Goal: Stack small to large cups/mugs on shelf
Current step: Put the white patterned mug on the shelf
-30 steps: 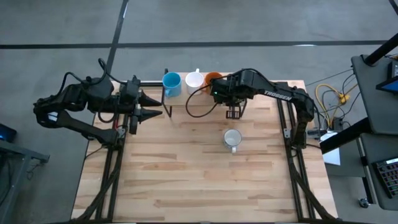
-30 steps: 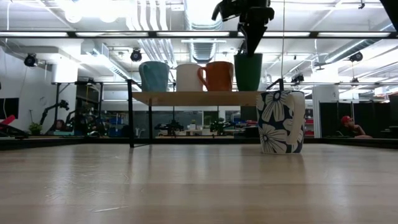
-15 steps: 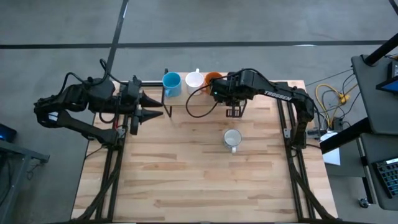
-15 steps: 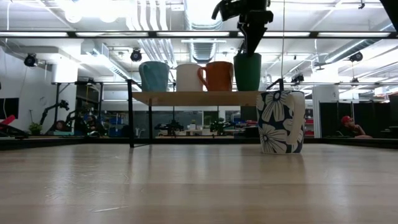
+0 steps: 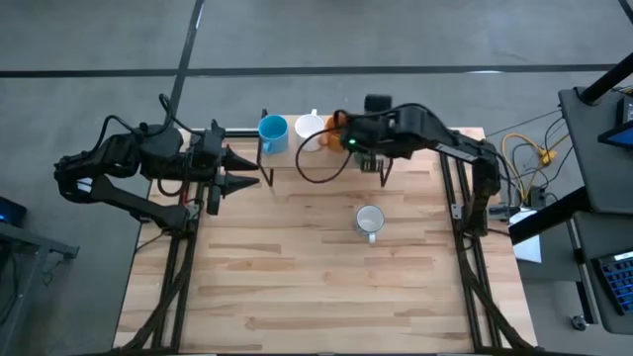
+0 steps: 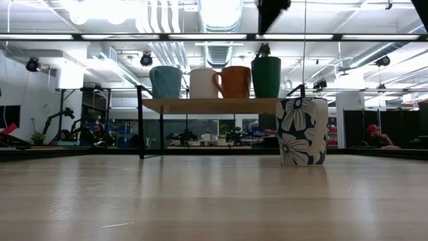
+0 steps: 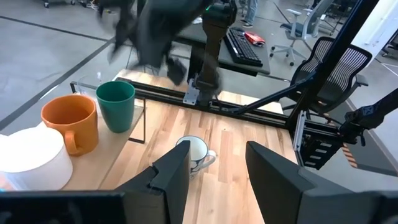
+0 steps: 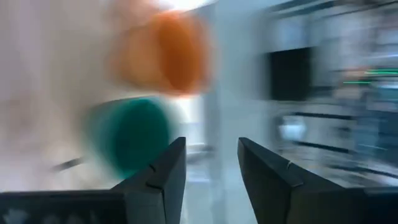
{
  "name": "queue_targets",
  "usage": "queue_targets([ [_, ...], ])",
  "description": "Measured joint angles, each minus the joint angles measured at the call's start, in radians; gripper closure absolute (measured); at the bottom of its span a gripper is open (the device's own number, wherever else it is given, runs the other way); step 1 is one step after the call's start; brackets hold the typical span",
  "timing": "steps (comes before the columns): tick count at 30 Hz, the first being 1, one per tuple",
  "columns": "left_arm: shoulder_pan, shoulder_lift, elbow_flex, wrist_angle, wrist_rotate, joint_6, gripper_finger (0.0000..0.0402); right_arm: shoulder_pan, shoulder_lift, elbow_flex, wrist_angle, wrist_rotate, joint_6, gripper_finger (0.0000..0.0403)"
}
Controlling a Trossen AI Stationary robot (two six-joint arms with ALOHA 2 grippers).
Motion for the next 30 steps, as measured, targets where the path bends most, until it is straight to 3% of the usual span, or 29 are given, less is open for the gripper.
queue_targets([
  [3,0.000,0.000,0.000,-0.007,-0.001,0.003,0.0260,0.066,-0.005,0.134,0.023,0.275,-0.020,0.0264],
  [5,0.000,0.000,0.000,-0.007,-0.001,0.016,0.0260,0.131,-0.089,0.085,0.194,0.473,-0.075,0.0265],
  [7,0.000,0.000,0.000,-0.007,-0.003,0.022,0.0260,0.208,-0.170,0.036,0.365,0.514,-0.106,0.0266],
  [10,0.000,0.001,0.000,-0.006,-0.006,0.022,0.0260,0.322,-0.289,-0.010,0.511,0.441,-0.002,0.0266],
  [18,0.000,0.001,0.000,-0.005,-0.006,0.025,0.0260,0.585,-0.486,-0.195,0.531,0.303,0.237,0.0268],
  [30,0.000,0.001,0.000,-0.004,-0.006,0.019,0.0260,0.723,-0.525,-0.540,0.643,0.042,0.531,0.0268],
])
